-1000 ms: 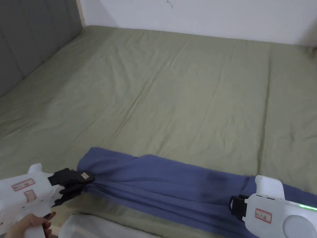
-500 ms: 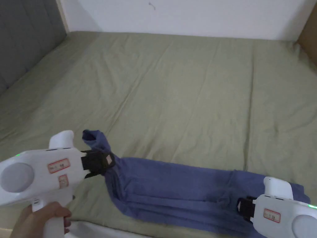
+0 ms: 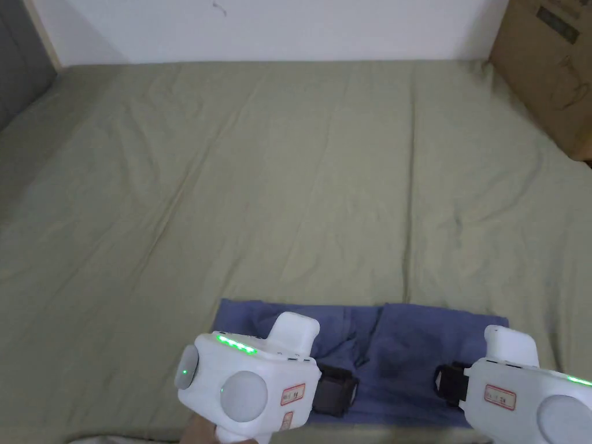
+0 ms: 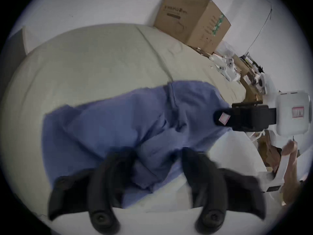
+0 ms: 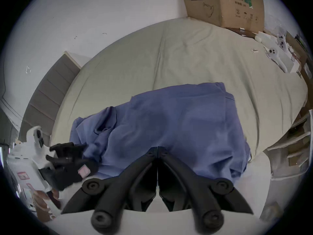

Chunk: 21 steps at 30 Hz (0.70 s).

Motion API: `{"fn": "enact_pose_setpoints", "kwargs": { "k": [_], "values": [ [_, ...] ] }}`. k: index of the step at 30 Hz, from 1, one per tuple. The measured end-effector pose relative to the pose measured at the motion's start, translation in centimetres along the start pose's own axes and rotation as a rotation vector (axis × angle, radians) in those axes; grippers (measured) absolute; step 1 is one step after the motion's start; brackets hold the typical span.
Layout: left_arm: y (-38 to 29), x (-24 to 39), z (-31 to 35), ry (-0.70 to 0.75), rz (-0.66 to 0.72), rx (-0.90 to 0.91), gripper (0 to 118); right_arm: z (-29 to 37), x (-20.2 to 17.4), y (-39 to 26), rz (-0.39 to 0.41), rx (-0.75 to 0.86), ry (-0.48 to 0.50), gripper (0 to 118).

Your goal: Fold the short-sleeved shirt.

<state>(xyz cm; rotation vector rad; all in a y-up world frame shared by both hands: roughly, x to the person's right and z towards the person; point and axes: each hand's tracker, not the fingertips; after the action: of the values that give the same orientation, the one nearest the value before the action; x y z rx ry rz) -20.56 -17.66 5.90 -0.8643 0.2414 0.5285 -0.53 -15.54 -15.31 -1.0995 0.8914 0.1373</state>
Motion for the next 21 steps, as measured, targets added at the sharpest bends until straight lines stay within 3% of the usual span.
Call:
{"fn": "enact_pose_setpoints", "kwargs": {
  "k": [2,7,8,9,10,11,12,14,21],
  "values": [
    [0.3,0.0,0.9,-0.049,0.097,0.048,100,0.1,0.4,0.0,-0.01,-0.007,-0.017,0],
    [1.2,-1.2,5.1,-0.121,0.261,0.181,101,0.4,0.3,-0.2,-0.001,0.0,-0.005,0],
    [1.2,-1.9,5.9,-0.138,0.296,0.207,98,0.3,0.3,-0.3,-0.002,0.0,-0.001,0],
    [1.1,-3.0,6.3,-0.153,0.337,0.229,86,0.2,0.2,-0.3,-0.003,-0.001,0.001,0],
    [0.9,-3.7,6.8,-0.143,0.384,0.245,60,0.1,0.1,-0.3,-0.005,-0.003,0.002,0],
    [0.7,-4.4,7.1,-0.128,0.412,0.257,14,0.0,0.1,-0.4,-0.007,-0.006,0.003,0],
    [0.4,-4.7,7.0,-0.085,0.41,0.267,2,0.0,0.0,-0.4,-0.007,-0.009,0.004,0],
    [-0.1,-5.5,6.2,0.064,0.359,0.203,2,0.2,-0.4,-0.7,0.0,-0.01,0.011,0],
    [-2.0,-3.7,2.4,-0.011,0.375,0.074,2,0.1,-0.4,-0.9,0.007,-0.014,0.019,0]
  ]
}}
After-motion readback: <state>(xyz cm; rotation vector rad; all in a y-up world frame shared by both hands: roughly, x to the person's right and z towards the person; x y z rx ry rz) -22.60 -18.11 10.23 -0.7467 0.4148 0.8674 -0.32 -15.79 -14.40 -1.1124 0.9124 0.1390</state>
